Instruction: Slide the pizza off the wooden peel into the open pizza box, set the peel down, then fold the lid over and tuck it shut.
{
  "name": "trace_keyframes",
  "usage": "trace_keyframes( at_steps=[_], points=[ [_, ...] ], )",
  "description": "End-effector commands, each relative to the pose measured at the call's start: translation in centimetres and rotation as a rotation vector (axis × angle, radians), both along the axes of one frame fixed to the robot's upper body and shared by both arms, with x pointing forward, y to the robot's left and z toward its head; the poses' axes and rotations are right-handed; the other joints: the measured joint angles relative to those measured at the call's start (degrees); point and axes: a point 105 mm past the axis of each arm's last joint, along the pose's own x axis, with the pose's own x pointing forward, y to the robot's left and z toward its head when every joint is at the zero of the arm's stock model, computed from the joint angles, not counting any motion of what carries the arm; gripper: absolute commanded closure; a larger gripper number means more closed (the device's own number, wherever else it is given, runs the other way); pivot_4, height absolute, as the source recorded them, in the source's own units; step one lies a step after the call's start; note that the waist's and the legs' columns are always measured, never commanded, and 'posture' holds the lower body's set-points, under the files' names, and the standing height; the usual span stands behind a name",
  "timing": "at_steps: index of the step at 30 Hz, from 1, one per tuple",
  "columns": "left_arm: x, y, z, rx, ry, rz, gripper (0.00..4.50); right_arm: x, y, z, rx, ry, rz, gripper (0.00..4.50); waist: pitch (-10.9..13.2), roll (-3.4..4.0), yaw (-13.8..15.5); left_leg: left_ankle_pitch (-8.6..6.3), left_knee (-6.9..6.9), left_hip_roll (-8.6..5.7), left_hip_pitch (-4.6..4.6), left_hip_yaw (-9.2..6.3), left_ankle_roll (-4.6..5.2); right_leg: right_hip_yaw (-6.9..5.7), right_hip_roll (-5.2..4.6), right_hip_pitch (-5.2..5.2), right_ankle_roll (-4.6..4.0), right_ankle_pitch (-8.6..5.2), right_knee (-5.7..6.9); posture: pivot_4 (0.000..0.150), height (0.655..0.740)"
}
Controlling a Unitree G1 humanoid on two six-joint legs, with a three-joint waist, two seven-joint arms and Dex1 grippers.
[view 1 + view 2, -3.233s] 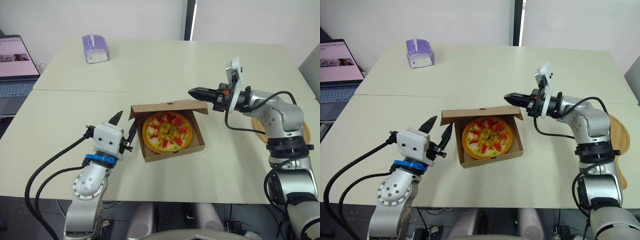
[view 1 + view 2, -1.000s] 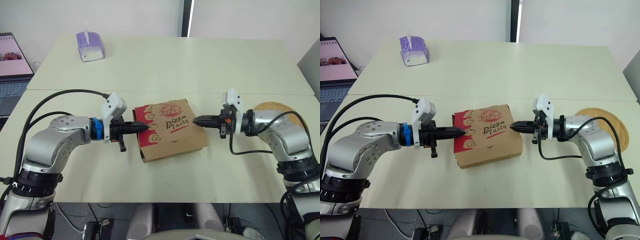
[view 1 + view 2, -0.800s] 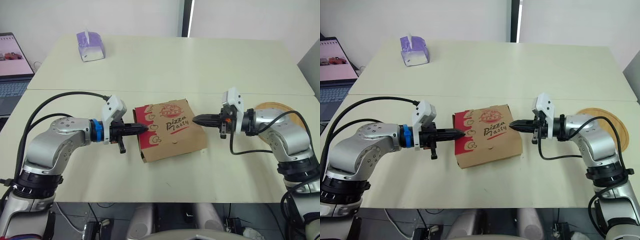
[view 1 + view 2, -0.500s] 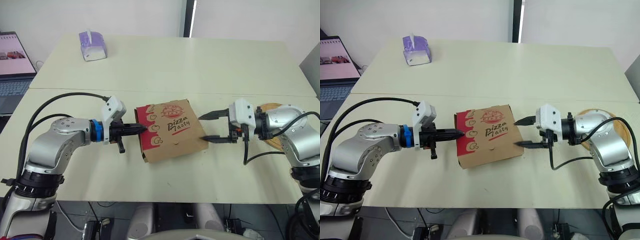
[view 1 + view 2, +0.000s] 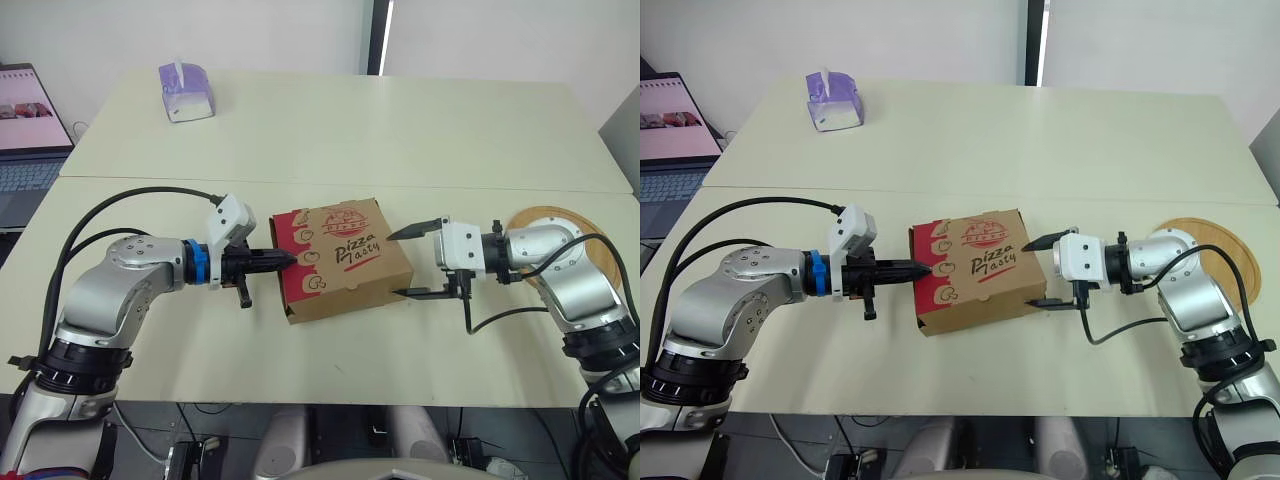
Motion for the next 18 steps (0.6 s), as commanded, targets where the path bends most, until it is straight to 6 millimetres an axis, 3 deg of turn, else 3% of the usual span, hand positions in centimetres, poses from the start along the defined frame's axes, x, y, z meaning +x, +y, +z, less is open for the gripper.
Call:
trace_keyframes(
  at_steps=[1,11,18],
  points=[
    [0.2,-0.2,0.5,0.002,-0.028,-0.014,4.50,0.4,0.3,1.1,0.050,-0.020,-0.008,0.02,0.00,0.00,0.00,0.00,0.00,0.00,0.00,0.00,0.00,0.00,0.00,0.00,0.00,0.00,0.00,0.150,0.7400],
    [0.2,-1.0,0.1,0.011,-0.038,-0.046,4.50,1.3,0.3,0.8,0.085,-0.026,-0.062,0.02,0.00,0.00,-0.04,0.00,0.03,0.00,0.02,0.02,0.00,0.01,0.00,0.00,-0.01,0.01,0.06,0.150,0.7400],
    [0.3,-1.1,1.2,-0.033,-0.036,-0.064,4.50,0.2,1.0,1.6,0.170,0.041,-0.027,0.02,0.00,0.00,-0.04,0.00,0.07,0.00,0.01,0.02,0.00,0.01,0.01,0.00,-0.02,0.02,0.10,0.150,0.7400]
  ],
)
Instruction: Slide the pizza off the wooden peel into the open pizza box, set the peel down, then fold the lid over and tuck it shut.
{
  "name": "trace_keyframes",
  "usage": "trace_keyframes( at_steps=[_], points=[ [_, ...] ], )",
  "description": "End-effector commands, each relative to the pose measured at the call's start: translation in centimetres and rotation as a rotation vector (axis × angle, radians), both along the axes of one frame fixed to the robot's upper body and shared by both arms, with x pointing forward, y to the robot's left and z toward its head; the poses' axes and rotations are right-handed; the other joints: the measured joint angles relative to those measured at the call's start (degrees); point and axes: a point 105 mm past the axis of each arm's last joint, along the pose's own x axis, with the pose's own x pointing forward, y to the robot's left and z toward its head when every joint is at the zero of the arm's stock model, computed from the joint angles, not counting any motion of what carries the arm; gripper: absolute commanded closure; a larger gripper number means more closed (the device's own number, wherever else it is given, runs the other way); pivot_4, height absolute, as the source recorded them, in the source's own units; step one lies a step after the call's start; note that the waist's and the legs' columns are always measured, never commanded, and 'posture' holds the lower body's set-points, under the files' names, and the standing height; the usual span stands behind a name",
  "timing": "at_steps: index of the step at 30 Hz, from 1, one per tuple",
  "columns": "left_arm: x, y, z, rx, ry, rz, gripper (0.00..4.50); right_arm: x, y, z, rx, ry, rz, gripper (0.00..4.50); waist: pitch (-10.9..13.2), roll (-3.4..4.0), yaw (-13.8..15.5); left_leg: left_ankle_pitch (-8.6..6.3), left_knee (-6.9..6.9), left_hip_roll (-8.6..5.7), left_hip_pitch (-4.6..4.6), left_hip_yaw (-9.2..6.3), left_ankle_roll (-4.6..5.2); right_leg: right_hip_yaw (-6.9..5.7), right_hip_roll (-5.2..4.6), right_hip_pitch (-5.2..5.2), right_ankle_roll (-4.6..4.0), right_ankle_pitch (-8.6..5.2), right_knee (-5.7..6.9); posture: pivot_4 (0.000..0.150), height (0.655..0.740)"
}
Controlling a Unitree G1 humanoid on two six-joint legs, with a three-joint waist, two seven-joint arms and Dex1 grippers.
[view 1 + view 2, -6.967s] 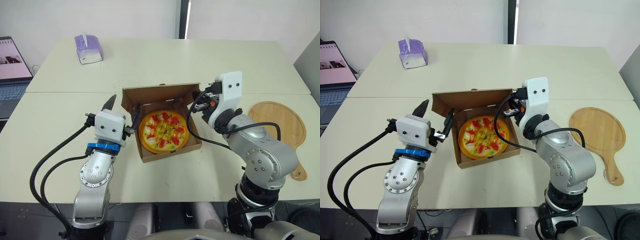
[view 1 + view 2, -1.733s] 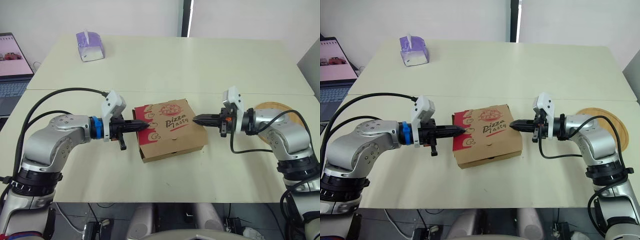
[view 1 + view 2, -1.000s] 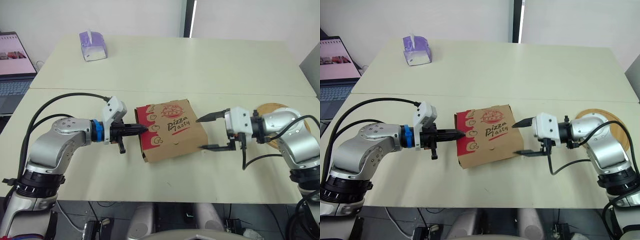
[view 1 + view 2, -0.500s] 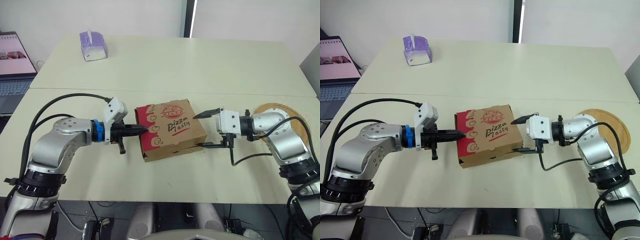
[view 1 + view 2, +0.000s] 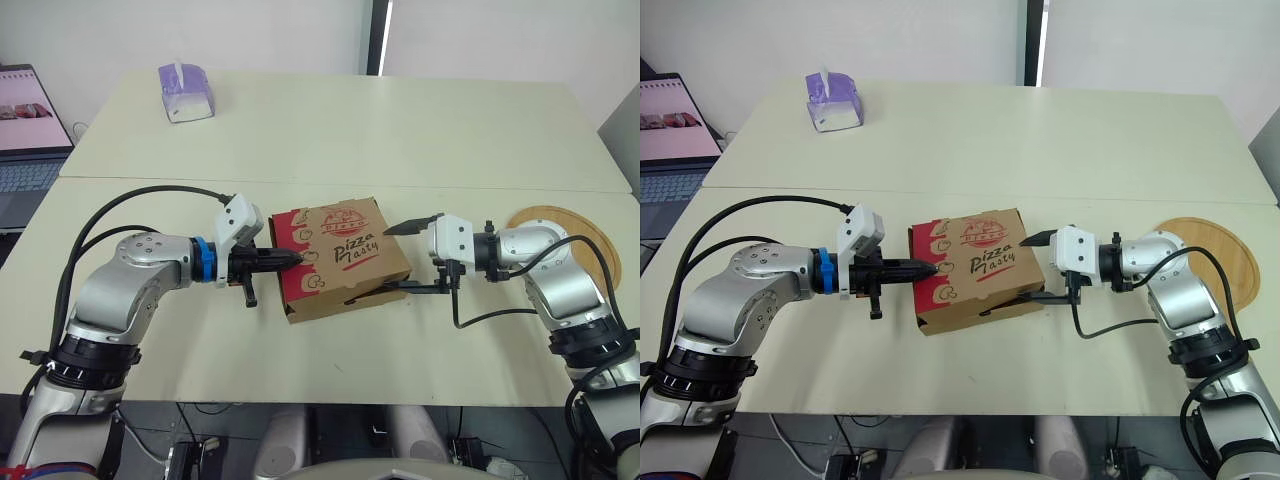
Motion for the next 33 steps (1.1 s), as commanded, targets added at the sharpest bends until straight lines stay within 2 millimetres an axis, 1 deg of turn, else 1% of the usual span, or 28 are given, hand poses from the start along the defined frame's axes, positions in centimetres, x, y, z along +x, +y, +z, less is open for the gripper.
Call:
trace_keyframes(
  at_steps=[1,6,11,13,23,33],
  points=[
    [0.1,-0.3,1.4,-0.041,-0.017,-0.021,4.50,-0.6,0.6,2.3,0.090,-0.039,0.023,0.02,0.00,0.00,-0.02,0.00,0.00,0.00,0.00,0.00,0.00,0.00,0.00,0.00,0.00,0.00,0.00,0.150,0.7400],
    [0.4,-0.1,1.7,-0.035,-0.024,-0.023,4.50,-0.3,0.6,2.0,0.081,-0.045,-0.009,0.02,0.00,0.00,0.00,0.00,0.02,0.00,-0.01,0.00,0.00,0.00,0.00,0.00,0.00,0.00,0.00,0.150,0.7400],
    [0.5,-0.3,1.2,-0.010,-0.040,-0.031,4.50,0.2,0.2,1.2,0.019,-0.077,-0.040,0.02,0.00,0.00,0.00,0.00,0.03,0.00,-0.01,0.00,0.00,0.00,0.00,0.00,0.00,0.00,0.00,0.150,0.7400],
    [0.4,-0.5,1.1,-0.011,-0.039,-0.036,4.50,0.3,0.3,0.9,0.022,-0.080,-0.050,0.02,0.00,0.00,0.00,0.00,0.04,0.00,-0.01,0.00,0.00,0.00,0.00,0.00,0.00,0.00,0.01,0.150,0.7400],
    [0.0,-0.7,0.5,0.017,-0.042,-0.061,4.50,-0.2,1.1,0.6,0.048,-0.057,-0.038,0.02,0.00,0.00,-0.02,0.00,0.06,0.00,-0.01,0.01,0.00,0.01,0.01,0.00,0.00,0.01,0.04,0.150,0.7400],
    [0.0,-0.4,-0.5,0.078,-0.057,-0.077,4.50,-0.9,0.7,-0.3,0.018,0.004,-0.029,0.02,0.00,0.00,0.02,0.00,0.07,0.00,-0.01,0.00,0.00,0.00,0.02,0.01,0.00,0.01,0.04,0.150,0.7400]
  ],
)
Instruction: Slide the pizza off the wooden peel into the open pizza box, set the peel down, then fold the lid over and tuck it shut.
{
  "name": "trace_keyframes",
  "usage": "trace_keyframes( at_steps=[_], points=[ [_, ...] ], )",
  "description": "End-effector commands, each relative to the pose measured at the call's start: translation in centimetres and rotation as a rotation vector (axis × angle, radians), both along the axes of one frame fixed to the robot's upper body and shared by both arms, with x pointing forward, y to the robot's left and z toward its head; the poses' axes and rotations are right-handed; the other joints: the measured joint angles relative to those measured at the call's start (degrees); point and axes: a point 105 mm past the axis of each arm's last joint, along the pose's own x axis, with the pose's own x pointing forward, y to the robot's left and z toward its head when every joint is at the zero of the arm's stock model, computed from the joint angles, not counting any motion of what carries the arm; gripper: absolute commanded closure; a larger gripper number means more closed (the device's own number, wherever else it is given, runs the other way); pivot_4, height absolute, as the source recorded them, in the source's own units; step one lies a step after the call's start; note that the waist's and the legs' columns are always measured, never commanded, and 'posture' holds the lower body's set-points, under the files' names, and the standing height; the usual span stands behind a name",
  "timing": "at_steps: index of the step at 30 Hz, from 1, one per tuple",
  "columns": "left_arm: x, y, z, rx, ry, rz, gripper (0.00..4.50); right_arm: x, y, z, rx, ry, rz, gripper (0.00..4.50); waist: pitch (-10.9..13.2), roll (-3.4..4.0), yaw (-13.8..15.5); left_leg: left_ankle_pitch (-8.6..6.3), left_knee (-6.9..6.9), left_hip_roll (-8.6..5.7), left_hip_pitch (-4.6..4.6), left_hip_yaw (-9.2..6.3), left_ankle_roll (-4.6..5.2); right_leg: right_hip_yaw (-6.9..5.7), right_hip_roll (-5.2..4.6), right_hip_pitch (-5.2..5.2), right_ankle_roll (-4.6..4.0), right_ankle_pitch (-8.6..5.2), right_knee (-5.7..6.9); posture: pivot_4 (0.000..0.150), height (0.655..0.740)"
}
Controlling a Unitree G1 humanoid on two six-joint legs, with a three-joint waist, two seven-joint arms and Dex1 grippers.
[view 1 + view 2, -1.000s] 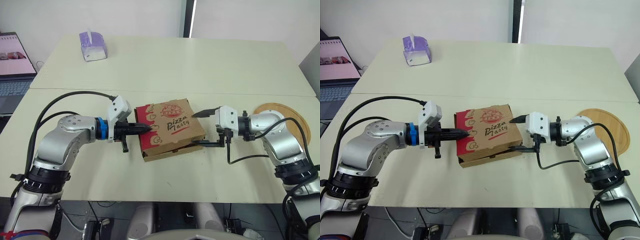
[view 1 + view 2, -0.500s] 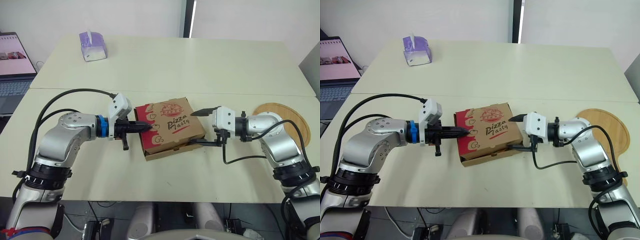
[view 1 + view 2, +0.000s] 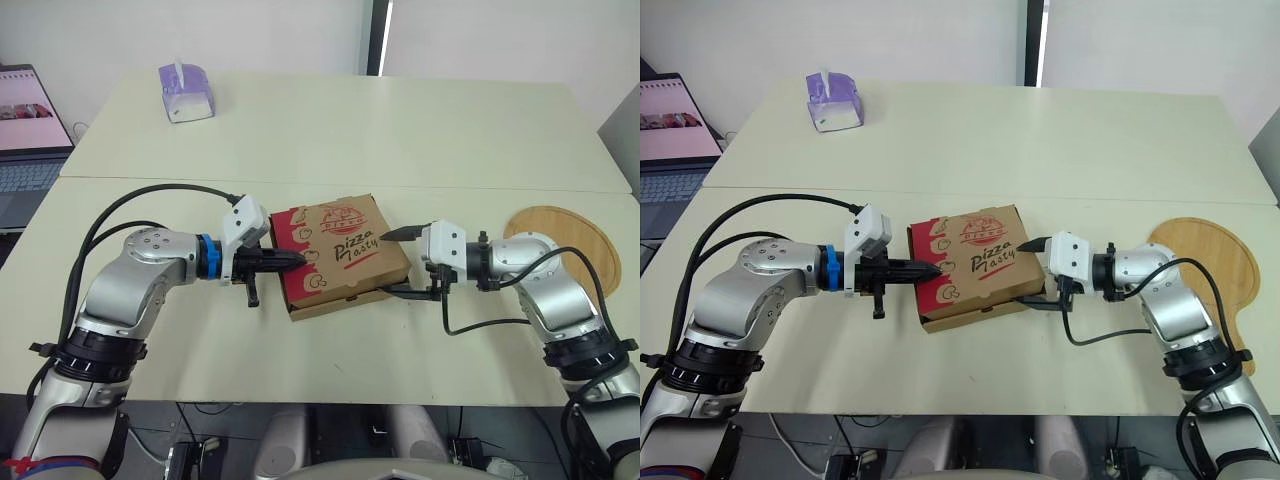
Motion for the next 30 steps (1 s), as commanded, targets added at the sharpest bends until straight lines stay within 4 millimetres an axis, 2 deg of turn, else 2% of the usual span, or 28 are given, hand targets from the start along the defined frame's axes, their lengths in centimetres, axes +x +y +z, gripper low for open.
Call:
trace_keyframes(
  at_steps=[1,4,8,11,14,20,24,25,30],
  points=[
    [-0.3,0.0,-0.1,0.028,-0.023,-0.024,4.50,-0.5,-0.1,0.5,-0.007,-0.013,0.014,0.02,0.00,0.00,0.02,0.00,0.00,0.00,0.00,0.00,0.00,0.00,0.00,0.00,0.00,0.00,0.00,0.150,0.7400],
    [-0.2,0.0,-0.1,0.032,-0.027,-0.029,4.50,-0.6,-0.4,0.7,-0.001,0.000,0.009,0.02,0.00,0.00,0.02,0.00,0.00,0.00,0.00,0.00,0.00,0.00,0.00,0.01,0.00,0.00,-0.01,0.150,0.7400],
    [-0.2,-0.1,0.0,0.035,-0.030,-0.031,4.50,-1.1,-0.3,2.9,0.142,0.075,0.022,0.02,0.00,0.00,0.02,0.00,0.01,0.00,0.00,0.00,0.00,0.00,0.00,0.01,0.00,0.00,0.00,0.150,0.7400],
    [-0.1,0.0,0.0,0.037,-0.032,-0.030,4.50,-0.5,-1.0,4.4,0.244,0.138,-0.034,0.02,0.00,0.00,0.03,-0.01,0.08,0.00,-0.01,-0.02,0.01,0.00,0.00,0.02,0.00,0.00,0.02,0.150,0.7400],
    [-0.1,0.0,-0.1,0.039,-0.034,-0.029,4.50,0.5,-2.5,5.2,0.300,0.180,-0.118,0.63,0.00,0.00,0.05,-0.01,0.14,0.00,-0.02,-0.04,0.02,0.00,0.00,0.04,0.02,0.01,0.02,0.150,0.7400],
    [-0.1,0.0,0.0,0.041,-0.038,-0.028,4.50,2.2,-5.4,4.7,0.218,0.120,-0.237,2.73,0.00,0.00,0.06,-0.02,0.15,0.00,-0.02,-0.02,0.04,0.00,0.00,0.06,0.04,0.02,0.02,0.150,0.7400],
    [-0.2,0.0,0.0,0.041,-0.039,-0.031,4.50,2.5,-6.8,2.1,0.038,0.089,-0.240,4.28,0.00,-0.01,0.05,-0.03,0.16,0.00,-0.02,0.01,0.04,0.00,0.00,0.06,0.04,0.02,0.03,0.150,0.7400],
    [-0.2,0.0,0.0,0.042,-0.039,-0.032,4.50,2.4,-6.6,1.5,0.017,0.093,-0.224,4.47,0.00,-0.01,0.03,-0.02,0.16,0.00,-0.02,0.00,0.04,0.00,0.01,0.06,0.04,0.03,0.03,0.150,0.7400],
    [-0.1,0.0,0.1,0.045,-0.044,-0.033,4.50,1.0,-4.5,-0.5,0.000,0.136,-0.127,4.47,0.00,-0.01,-0.01,-0.02,0.17,0.03,-0.02,0.02,0.04,0.02,0.04,0.06,0.04,0.03,0.05,0.150,0.7400]
  ],
)
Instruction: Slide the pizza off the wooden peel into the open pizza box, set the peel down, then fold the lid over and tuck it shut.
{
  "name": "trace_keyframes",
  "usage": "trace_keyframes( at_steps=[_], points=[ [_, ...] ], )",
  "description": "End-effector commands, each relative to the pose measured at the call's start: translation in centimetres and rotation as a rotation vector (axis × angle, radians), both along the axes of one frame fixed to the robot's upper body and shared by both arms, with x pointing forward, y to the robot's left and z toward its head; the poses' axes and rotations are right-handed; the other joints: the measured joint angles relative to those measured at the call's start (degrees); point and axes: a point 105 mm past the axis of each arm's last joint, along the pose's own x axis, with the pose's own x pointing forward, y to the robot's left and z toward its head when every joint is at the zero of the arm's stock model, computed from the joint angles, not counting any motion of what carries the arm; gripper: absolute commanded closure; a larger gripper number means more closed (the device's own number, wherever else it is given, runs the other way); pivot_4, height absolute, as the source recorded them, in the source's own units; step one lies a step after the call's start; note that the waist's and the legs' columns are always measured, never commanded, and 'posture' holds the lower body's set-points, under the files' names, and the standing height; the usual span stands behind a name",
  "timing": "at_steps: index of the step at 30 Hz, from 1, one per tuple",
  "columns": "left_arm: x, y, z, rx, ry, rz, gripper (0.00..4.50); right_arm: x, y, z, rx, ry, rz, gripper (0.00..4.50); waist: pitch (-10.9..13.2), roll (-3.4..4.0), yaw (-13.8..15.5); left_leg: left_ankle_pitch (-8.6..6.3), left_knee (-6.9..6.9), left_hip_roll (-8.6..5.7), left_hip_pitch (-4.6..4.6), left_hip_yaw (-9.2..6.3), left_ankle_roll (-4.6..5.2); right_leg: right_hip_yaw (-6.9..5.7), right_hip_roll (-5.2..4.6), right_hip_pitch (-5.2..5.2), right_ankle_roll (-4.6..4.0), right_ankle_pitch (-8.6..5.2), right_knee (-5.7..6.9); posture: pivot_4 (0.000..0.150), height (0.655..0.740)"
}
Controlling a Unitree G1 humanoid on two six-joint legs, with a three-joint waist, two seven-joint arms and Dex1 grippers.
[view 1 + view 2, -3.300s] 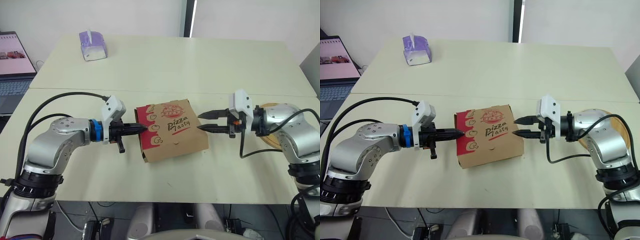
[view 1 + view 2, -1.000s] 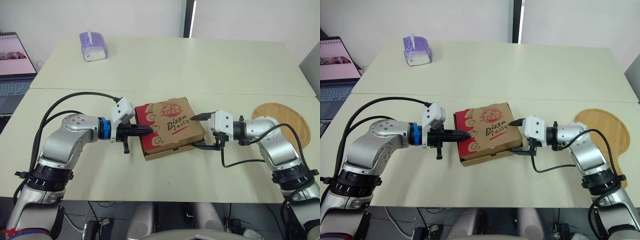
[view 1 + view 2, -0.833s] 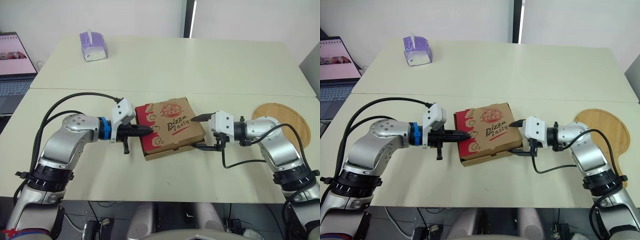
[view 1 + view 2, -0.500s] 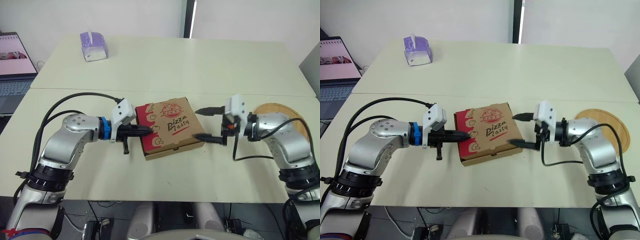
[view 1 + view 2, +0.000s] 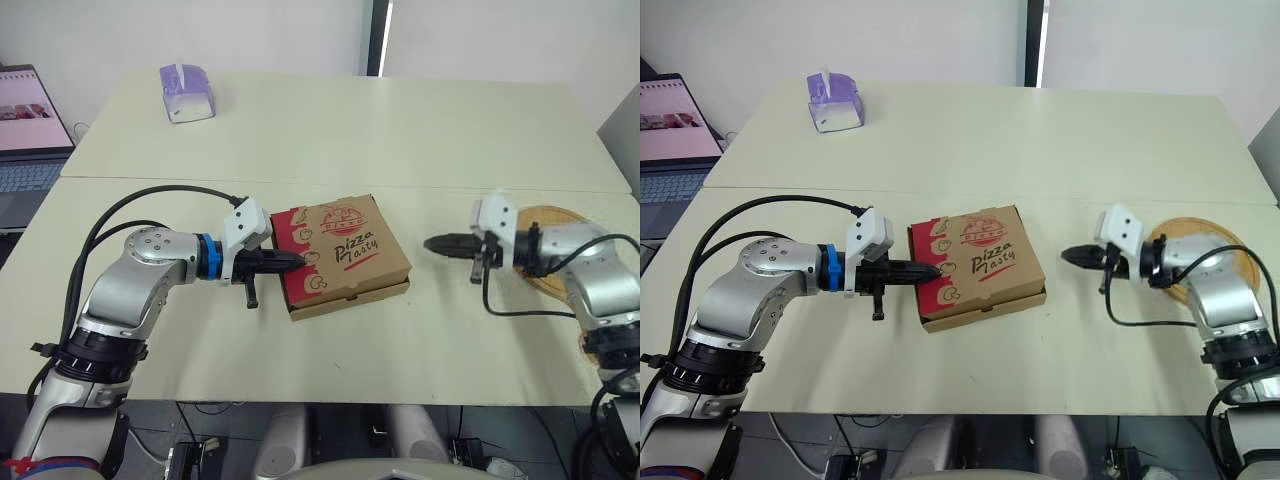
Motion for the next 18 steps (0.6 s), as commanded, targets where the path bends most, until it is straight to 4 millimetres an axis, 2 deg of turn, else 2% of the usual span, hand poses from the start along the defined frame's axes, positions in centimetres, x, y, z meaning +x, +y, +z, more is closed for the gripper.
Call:
trace_keyframes(
  at_steps=[1,6,12,15,18],
  points=[
    [-0.1,0.0,0.3,0.013,-0.018,-0.017,4.50,-1.0,1.8,0.2,0.017,-0.022,0.078,4.47,0.00,0.00,0.02,0.00,0.01,0.00,0.00,0.00,0.00,0.01,0.00,0.00,0.00,0.00,0.01,0.150,0.7400],
    [-0.2,0.1,0.3,0.017,-0.017,-0.015,4.50,-2.0,3.1,0.2,0.050,0.004,0.115,4.47,0.00,0.00,0.04,0.00,0.08,-0.01,-0.02,-0.04,0.00,0.00,0.00,0.01,0.01,0.01,0.01,0.150,0.7400],
    [-0.2,0.2,0.2,0.019,-0.017,-0.017,4.50,-2.6,3.2,0.0,0.049,0.018,0.122,4.47,0.00,0.00,0.05,0.00,0.09,-0.01,-0.03,-0.05,0.00,-0.01,0.00,0.01,0.01,0.01,0.01,0.150,0.7400],
    [-0.2,0.1,0.1,0.020,-0.018,-0.019,4.50,-2.1,2.2,-0.2,-0.009,-0.019,0.104,4.47,0.00,0.00,0.04,0.00,0.09,-0.01,-0.02,-0.04,0.00,0.00,0.00,0.01,0.01,0.01,0.01,0.150,0.7400],
    [-0.1,0.1,0.1,0.023,-0.020,-0.020,4.50,-0.6,0.8,0.9,-0.038,-0.081,0.061,4.47,0.00,0.00,0.02,0.00,0.12,-0.01,-0.02,-0.03,0.00,0.00,0.00,0.02,0.02,0.01,0.01,0.150,0.7400]
  ],
)
